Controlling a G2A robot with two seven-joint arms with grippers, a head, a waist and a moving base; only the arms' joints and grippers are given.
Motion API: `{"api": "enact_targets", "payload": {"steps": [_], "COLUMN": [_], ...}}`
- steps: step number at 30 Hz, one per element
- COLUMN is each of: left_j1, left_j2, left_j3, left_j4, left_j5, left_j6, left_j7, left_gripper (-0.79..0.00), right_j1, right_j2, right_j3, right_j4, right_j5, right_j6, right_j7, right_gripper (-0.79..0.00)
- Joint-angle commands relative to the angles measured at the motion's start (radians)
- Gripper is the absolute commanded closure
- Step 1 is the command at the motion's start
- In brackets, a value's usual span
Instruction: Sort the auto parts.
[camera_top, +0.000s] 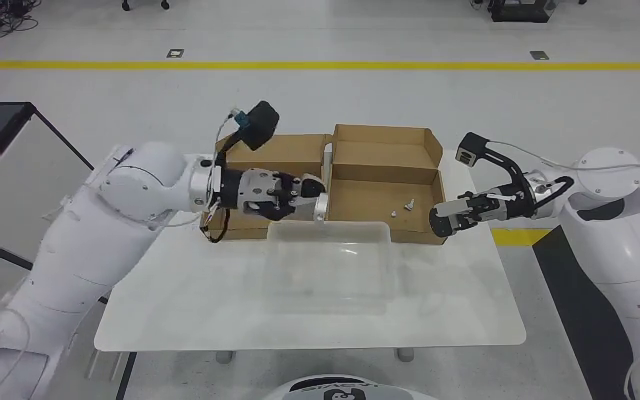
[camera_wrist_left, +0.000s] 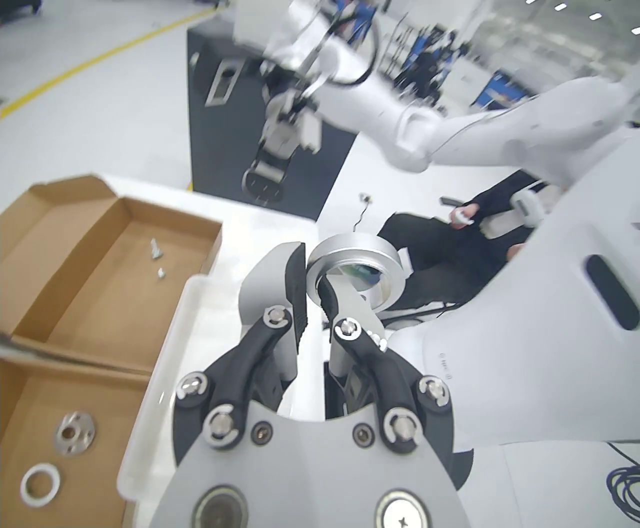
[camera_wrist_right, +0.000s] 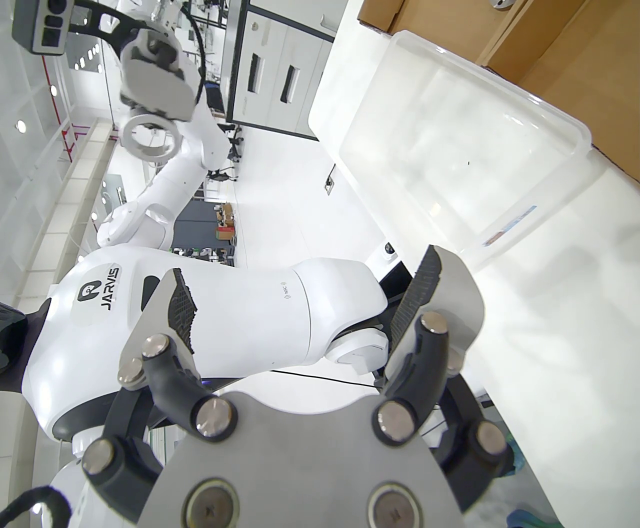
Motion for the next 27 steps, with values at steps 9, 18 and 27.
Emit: {"api": "enact_targets", "payload": {"steps": [9, 18, 27], "left_j1": [0.033, 0.033, 0.068], "left_j2": [0.005, 0.005, -0.016], "left_j3": [-0.017, -0.017, -0.038], "left_j4": [0.009, 0.009, -0.036], "left_j5": [-0.211, -0.211, -0.351], "left_j6": [-0.206, -0.206, -0.252], "left_j7": [0.078, 0.078, 0.256], "left_gripper": [0.0, 0.0, 0.0], "right_j1": [0.0, 0.0, 0.0], "right_j2": [0.0, 0.0, 0.0], "right_j3": [0.0, 0.0, 0.0], "right_j4": [0.0, 0.0, 0.0], "right_j5": [0.0, 0.0, 0.0], "right_j6": [0.0, 0.0, 0.0], "right_j7": [0.0, 0.0, 0.0], "right_gripper": [-0.785, -0.785, -0.785]}}
